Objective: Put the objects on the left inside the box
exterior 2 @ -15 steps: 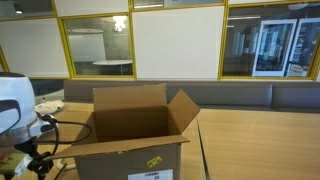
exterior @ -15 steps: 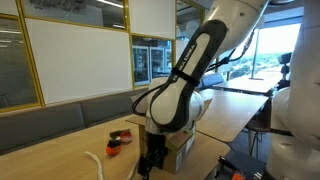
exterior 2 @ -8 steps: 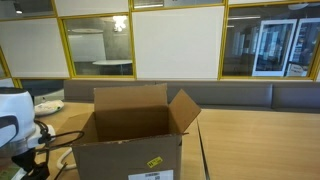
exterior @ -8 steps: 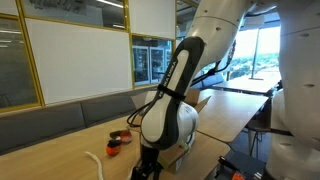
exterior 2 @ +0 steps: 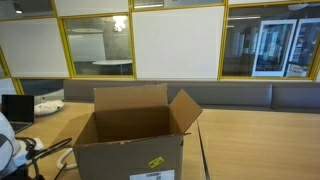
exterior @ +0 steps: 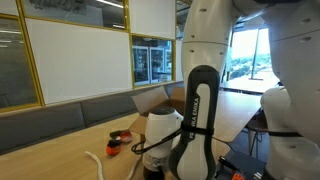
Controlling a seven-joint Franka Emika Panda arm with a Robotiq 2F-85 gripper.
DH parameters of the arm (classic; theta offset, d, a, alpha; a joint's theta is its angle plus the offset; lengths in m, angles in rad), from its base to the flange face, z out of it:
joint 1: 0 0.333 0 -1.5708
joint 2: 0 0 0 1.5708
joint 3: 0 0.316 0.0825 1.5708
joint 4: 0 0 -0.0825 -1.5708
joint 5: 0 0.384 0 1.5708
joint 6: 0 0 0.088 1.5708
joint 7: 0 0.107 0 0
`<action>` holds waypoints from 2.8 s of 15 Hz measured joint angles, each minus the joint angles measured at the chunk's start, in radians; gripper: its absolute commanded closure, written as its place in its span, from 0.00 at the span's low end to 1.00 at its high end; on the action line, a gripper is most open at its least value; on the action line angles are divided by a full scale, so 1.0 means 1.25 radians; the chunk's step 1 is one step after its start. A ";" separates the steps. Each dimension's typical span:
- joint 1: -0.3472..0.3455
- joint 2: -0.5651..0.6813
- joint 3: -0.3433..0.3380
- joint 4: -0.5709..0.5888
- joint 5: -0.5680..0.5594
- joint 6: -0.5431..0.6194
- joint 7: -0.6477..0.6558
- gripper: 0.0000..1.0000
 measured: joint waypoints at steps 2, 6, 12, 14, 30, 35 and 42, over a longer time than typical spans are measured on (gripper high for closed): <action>0.101 0.036 -0.118 0.022 -0.022 0.001 0.001 0.00; 0.319 0.166 -0.327 0.122 -0.094 -0.001 0.098 0.00; 0.591 0.254 -0.433 0.223 0.012 -0.136 0.189 0.00; 0.620 0.257 -0.440 0.242 0.013 -0.179 0.209 0.26; 0.592 0.247 -0.421 0.278 0.004 -0.258 0.237 0.00; 0.510 0.198 -0.368 0.284 -0.010 -0.283 0.229 0.00; 0.311 0.098 -0.224 0.282 -0.021 -0.330 0.186 0.00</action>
